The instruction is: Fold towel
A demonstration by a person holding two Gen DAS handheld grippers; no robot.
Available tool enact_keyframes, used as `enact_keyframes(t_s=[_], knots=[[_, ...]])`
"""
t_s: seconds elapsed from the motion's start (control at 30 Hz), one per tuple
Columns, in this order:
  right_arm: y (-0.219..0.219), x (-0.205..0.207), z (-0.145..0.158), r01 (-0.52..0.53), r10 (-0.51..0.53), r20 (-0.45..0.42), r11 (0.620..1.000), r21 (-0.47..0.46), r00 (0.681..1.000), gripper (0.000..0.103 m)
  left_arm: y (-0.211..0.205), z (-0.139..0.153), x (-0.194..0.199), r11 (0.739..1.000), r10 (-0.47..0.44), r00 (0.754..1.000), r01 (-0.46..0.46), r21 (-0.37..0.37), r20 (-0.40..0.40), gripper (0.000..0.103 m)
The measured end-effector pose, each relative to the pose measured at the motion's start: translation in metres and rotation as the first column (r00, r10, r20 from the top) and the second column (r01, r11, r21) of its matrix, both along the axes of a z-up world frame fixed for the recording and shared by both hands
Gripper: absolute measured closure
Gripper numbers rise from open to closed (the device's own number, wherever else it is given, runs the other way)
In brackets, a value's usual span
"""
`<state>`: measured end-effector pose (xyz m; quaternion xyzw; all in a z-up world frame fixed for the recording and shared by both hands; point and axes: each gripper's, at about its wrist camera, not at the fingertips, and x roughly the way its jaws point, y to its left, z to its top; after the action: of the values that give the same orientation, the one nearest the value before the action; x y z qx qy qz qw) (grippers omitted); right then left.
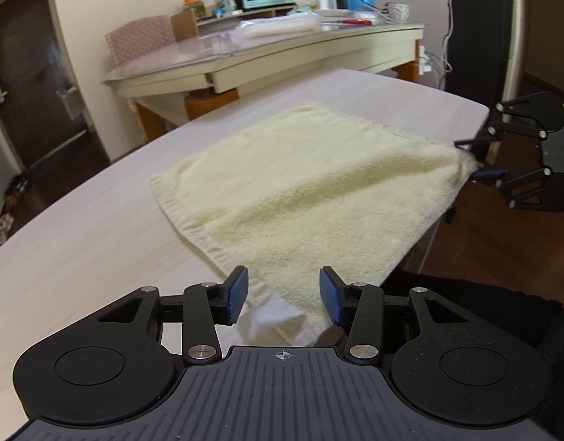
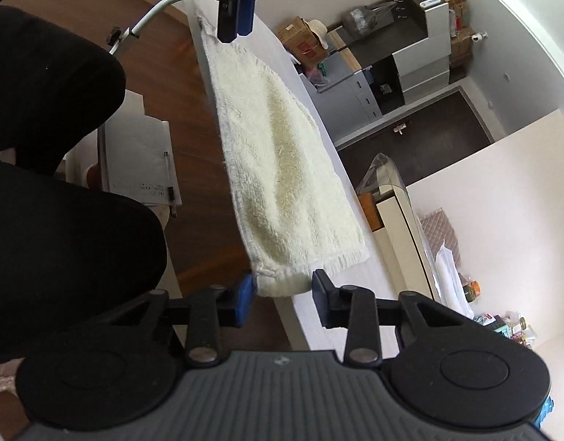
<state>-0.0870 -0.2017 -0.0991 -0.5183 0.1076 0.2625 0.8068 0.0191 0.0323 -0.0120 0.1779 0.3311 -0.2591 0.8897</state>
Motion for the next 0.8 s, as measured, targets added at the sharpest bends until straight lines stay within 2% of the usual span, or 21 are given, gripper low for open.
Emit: enact_keyframes(t_s=[0.13,0.2,0.4,0.63,0.8], knots=[[-0.001,-0.005,0.012,0.001,0.0,-0.018,1.0,0.026,1.0,0.088,0.002,0.001,0.004,0.999,0.042,0.999,-0.042,0.004,0.019,0.056],[-0.001,-0.009,0.018,0.001,-0.001,0.007,1.0,0.027,1.0,0.089,0.004,0.0,0.005,0.998,0.058,0.998,-0.059,0.027,0.024,0.056],[0.003,-0.009,0.031,0.0,-0.001,0.039,1.0,0.008,0.999,0.089,0.006,-0.006,-0.002,0.995,0.048,0.999,-0.05,0.085,0.025,0.056],[0.014,0.005,0.069,-0.051,0.058,0.105,0.996,-0.068,0.993,0.09,0.01,-0.006,-0.011,0.993,0.019,0.999,-0.023,0.116,0.036,0.056],[0.026,0.024,0.081,-0.103,0.122,0.123,0.983,-0.15,0.985,0.09,0.014,-0.006,-0.016,0.992,-0.001,0.999,-0.004,0.129,0.038,0.056]])
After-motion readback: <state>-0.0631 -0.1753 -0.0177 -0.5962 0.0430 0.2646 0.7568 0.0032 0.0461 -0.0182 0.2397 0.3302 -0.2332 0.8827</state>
